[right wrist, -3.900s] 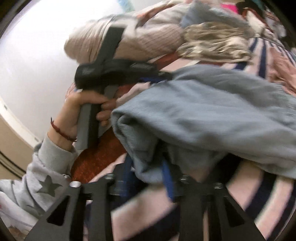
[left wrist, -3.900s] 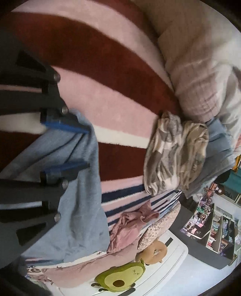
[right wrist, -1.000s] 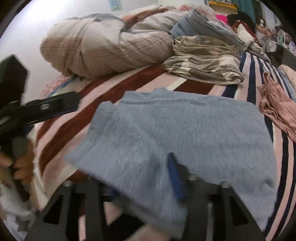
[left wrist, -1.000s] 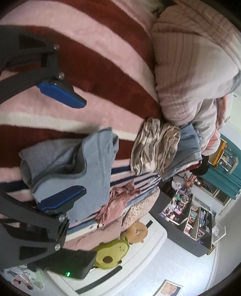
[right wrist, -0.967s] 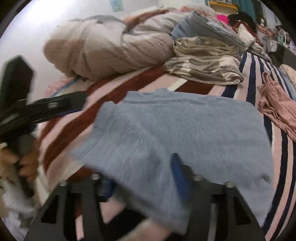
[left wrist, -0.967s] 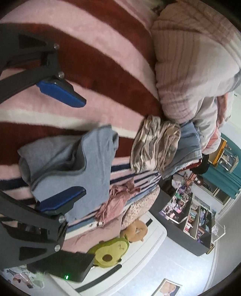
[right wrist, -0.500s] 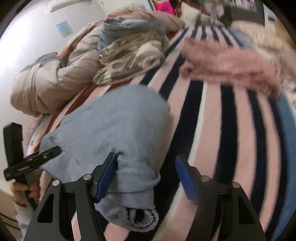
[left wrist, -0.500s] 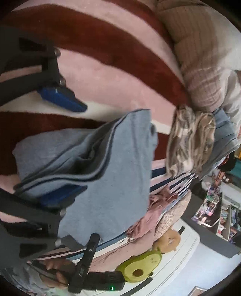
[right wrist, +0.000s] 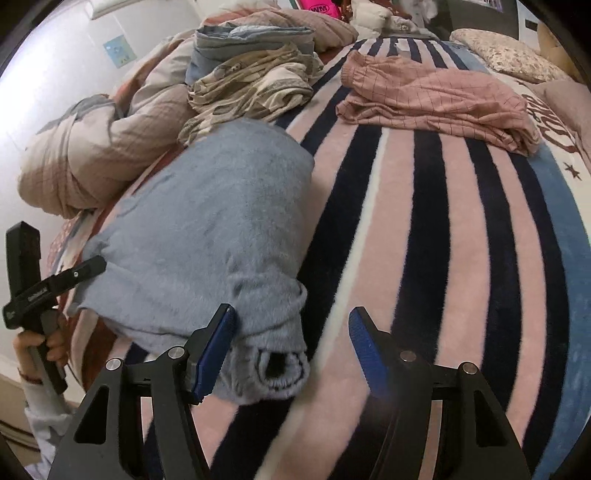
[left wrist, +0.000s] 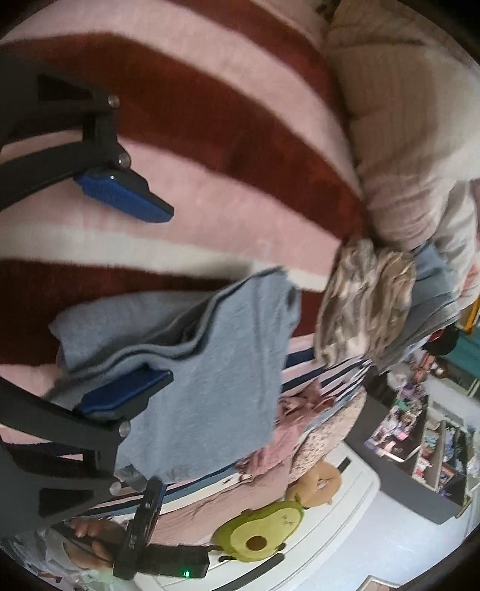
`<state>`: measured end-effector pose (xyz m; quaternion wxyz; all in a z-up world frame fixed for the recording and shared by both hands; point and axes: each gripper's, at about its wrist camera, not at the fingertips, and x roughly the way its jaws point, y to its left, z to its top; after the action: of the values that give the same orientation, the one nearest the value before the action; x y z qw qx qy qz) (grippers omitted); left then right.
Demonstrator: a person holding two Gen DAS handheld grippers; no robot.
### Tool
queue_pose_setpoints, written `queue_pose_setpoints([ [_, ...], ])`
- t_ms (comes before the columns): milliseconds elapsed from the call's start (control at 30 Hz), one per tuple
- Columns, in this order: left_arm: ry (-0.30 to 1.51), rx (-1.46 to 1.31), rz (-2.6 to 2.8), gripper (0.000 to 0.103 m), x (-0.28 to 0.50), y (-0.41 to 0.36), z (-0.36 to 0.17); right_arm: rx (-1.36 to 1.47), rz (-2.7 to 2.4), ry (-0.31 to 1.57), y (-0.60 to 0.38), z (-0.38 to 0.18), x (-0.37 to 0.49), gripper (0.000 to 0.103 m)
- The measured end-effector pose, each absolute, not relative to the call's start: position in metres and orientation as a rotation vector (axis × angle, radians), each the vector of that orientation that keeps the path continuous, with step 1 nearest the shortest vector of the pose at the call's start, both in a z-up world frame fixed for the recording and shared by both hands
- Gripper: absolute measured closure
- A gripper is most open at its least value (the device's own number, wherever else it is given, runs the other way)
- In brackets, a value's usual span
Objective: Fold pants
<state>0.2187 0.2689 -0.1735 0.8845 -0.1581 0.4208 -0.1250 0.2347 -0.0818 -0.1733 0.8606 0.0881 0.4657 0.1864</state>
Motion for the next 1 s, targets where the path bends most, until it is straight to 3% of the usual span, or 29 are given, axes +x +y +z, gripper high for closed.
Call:
queue_pose_setpoints([
  [133, 0.813, -0.479, -0.322, 0.025, 0.22, 0.292, -0.167, 0.221, 0.446, 0.903, -0.083, -0.145, 0.235, 0.044],
  [233, 0.866, -0.496, -0.382, 0.025, 0.235, 0.279, -0.178, 0.229, 0.488, 0.901, -0.075, -0.136, 0.247, 0.043],
  [533, 0.983, -0.372, -0.354, 0.027, 0.255, 0.236, -0.202, 0.218, 0.542, 1.028, -0.049, -0.186, 0.281, 0.042],
  [567, 0.982, -0.367, -0.353, 0.029, 0.254, 0.235, -0.202, 0.212, 0.545, 1.023, -0.048, -0.189, 0.278, 0.042],
  [633, 0.986, -0.369, -0.36, 0.044, 0.253, 0.232, -0.203, 0.215, 0.547, 1.013, -0.049, -0.191, 0.275, 0.044],
  [733, 0.987, -0.353, -0.355, 0.053, 0.252, 0.224, -0.202, 0.209, 0.55, 1.011, -0.051, -0.19, 0.27, 0.051],
  [900, 0.955, -0.304, -0.349, 0.072, 0.243, 0.208, -0.189, 0.208, 0.551, 0.979, -0.056, -0.182, 0.258, 0.075],
  [1000, 0.907, -0.247, -0.359, 0.077, 0.233, 0.19, -0.169, 0.212, 0.538, 0.945, -0.06, -0.171, 0.247, 0.08],
])
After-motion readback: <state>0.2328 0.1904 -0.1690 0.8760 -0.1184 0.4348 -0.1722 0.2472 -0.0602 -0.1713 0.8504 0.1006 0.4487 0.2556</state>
